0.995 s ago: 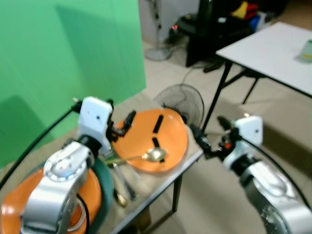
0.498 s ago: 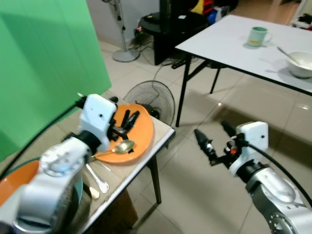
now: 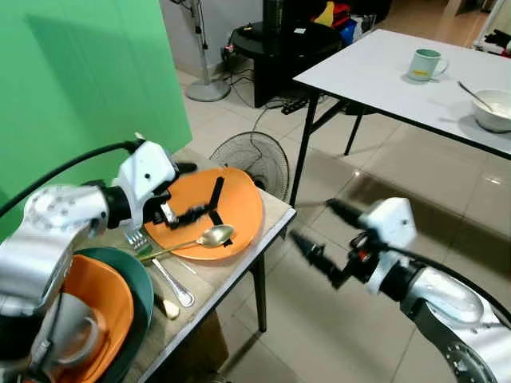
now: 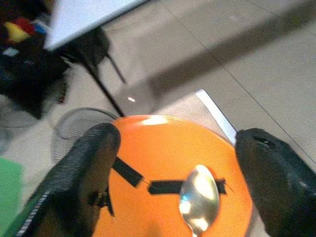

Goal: Setting the table

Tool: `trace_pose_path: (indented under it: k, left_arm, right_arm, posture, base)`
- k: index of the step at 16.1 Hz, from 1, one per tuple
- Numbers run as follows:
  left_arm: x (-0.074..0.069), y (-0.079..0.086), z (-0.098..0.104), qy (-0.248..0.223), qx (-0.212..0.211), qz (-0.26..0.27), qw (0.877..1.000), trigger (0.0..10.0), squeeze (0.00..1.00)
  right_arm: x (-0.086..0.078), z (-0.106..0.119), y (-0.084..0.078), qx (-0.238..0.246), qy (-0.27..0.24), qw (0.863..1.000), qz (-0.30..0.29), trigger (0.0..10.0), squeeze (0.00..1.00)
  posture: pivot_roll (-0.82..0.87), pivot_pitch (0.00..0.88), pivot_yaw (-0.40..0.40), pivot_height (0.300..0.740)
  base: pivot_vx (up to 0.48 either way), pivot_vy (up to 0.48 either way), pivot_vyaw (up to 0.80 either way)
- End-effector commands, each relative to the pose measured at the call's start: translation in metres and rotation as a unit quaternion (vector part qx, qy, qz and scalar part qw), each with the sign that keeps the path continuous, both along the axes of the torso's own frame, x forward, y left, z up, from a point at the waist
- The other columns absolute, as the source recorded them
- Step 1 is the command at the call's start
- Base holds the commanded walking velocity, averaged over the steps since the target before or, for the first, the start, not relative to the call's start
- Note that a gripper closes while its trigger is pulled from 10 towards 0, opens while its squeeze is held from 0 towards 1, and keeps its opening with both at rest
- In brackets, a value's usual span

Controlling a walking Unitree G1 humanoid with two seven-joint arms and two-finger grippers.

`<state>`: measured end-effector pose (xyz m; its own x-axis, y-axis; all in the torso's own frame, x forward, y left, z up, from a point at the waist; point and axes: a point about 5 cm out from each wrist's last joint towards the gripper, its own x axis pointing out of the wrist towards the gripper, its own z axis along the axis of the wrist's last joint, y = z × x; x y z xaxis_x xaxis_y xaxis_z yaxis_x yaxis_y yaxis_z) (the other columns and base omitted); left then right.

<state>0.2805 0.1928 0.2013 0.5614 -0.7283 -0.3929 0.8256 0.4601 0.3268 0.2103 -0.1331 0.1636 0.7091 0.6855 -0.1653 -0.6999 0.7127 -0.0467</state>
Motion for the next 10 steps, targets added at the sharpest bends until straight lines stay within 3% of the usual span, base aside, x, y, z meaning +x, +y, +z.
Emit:
trace_pose_path:
  k: [1, 2, 3, 4, 5, 6, 7, 8, 9, 10]
  left_arm:
    - [0.006, 0.005, -0.008, 0.026, 0.037, -0.039, 0.998, 10.0, 1.0]
    - [0.011, 0.009, -0.015, 0.051, 0.064, -0.063, 0.995, 10.0, 0.99]
    - [0.014, 0.012, -0.02, 0.064, 0.077, -0.075, 0.992, 10.0, 0.5]
    - [0.02, 0.015, -0.027, 0.09, 0.09, -0.09, 0.988, 10.0, 0.18]
    - [0.023, 0.018, -0.035, 0.103, 0.125, -0.1, 0.982, 10.0, 0.0]
    - [0.024, 0.02, -0.038, 0.108, 0.139, -0.103, 0.979, 10.0, 0.0]
    - [0.029, 0.022, -0.042, 0.108, 0.158, -0.1, 0.977, 8.5, 0.0]
    - [0.033, 0.022, -0.044, 0.107, 0.16, -0.098, 0.976, 4.2, 0.0]
    - [0.035, 0.021, -0.046, 0.11, 0.158, -0.095, 0.977, 1.5, 0.0]
    - [0.036, 0.021, -0.048, 0.112, 0.158, -0.095, 0.977, 1.5, 0.0]
  right_arm:
    - [0.002, 0.0, 0.003, -0.01, 0.002, 0.999, 0.036, 10.0, 0.0]
    - [0.003, 0.002, 0.004, -0.019, 0.002, 0.998, 0.056, 10.0, 0.0]
    - [0.003, 0.002, 0.004, -0.023, 0.002, 0.998, 0.064, 10.0, 0.0]
    - [0.003, 0.003, 0.003, -0.029, 0.002, 0.997, 0.075, 10.0, 0.0]
    - [0.001, 0.003, 0.003, -0.035, 0.003, 0.996, 0.084, 10.0, 0.0]
    - [0.0, 0.003, 0.003, -0.037, 0.004, 0.996, 0.086, 10.0, 0.0]
    - [-0.002, 0.002, 0.003, -0.039, 0.006, 0.995, 0.089, 10.0, 0.0]
    - [-0.005, 0.001, 0.003, -0.038, 0.011, 0.995, 0.09, 10.0, 0.0]
    - [-0.007, 0.0, 0.004, -0.037, 0.014, 0.995, 0.093, 10.0, 0.0]
    - [-0.009, -0.001, 0.005, -0.036, 0.016, 0.995, 0.096, 10.0, 0.0]
  posture:
    - [0.1, 0.0, 0.077, 0.74]
    - [0.09, 0.0, 0.079, 0.74]
    - [0.09, 0.0, 0.083, 0.74]
    - [0.08, 0.0, 0.084, 0.74]
    - [0.07, 0.0, 0.089, 0.74]
    - [0.07, 0.0, 0.09, 0.74]
    - [0.07, 0.0, 0.091, 0.74]
    - [0.07, 0.0, 0.094, 0.74]
    - [0.06, 0.0, 0.096, 0.74]
    - [0.06, 0.0, 0.099, 0.74]
  base:
    - [0.0, 0.0, 0.0]
    - [0.0, 0.0, 0.0]
    - [0.0, 0.0, 0.0]
    - [0.0, 0.0, 0.0]
    - [0.0, 0.0, 0.0]
    - [0.0, 0.0, 0.0]
    - [0.0, 0.0, 0.0]
    - [0.0, 0.0, 0.0]
    - [0.0, 0.0, 0.0]
    - [0.0, 0.0, 0.0]
